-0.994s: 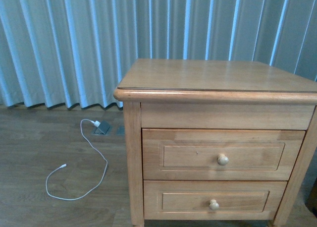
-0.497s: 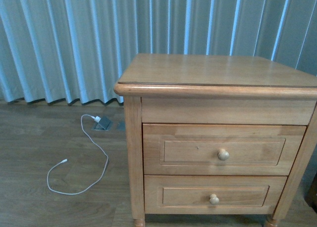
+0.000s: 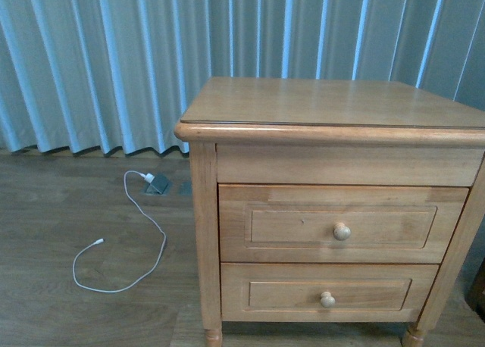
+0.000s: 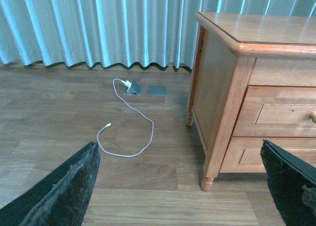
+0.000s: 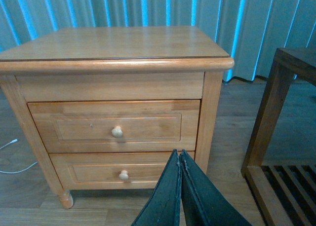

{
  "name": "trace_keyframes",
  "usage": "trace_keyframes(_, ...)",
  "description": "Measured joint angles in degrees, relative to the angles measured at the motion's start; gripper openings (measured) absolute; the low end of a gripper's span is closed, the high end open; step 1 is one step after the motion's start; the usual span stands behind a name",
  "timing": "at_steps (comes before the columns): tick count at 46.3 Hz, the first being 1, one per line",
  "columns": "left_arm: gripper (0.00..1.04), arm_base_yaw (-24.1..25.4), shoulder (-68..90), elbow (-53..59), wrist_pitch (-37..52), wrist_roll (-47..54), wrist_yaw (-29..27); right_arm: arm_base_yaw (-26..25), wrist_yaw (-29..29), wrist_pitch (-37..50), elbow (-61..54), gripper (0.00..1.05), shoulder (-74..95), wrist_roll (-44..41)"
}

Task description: Put charger into drawer

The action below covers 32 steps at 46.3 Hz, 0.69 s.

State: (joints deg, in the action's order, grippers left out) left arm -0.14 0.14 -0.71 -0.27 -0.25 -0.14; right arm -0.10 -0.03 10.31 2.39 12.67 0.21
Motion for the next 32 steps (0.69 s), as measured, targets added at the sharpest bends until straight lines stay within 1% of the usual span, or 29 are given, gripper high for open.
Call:
trace_keyframes(8, 0.99, 0.00, 0.00, 0.00, 0.00, 0.00, 0.02, 0.00, 0.00, -0.81, -2.10, 0.02, -3.21, 0.00)
trace_keyframes(11, 0.99, 0.00, -0.02, 0.00, 0.00, 0.00, 0.02, 0.00, -0.02, -7.26, -2.05, 0.02, -7.82, -0.02)
trace_keyframes(13, 0.99, 0.00, -0.02, 0.00, 0.00, 0.00, -0.02, 0.00, -0.02, -9.77, -2.05, 0.02, -10.91, -0.04)
trace_keyframes(28, 0.99, 0.00, -0.04, 0.00, 0.00, 0.00, 0.00, 0.00, -0.02, -10.21, -2.05, 0.02, -12.41, -0.02)
trace_keyframes(29, 0.99, 0.00, -0.04, 0.00, 0.00, 0.00, 0.00, 0.00, -0.02, -10.21, -2.05, 0.03, -12.41, -0.13)
trace_keyframes(32, 0.99, 0.00, -0.04, 0.00, 0.00, 0.00, 0.00, 0.00, -0.02, -10.23, -2.05, 0.13, -12.41, -0.13)
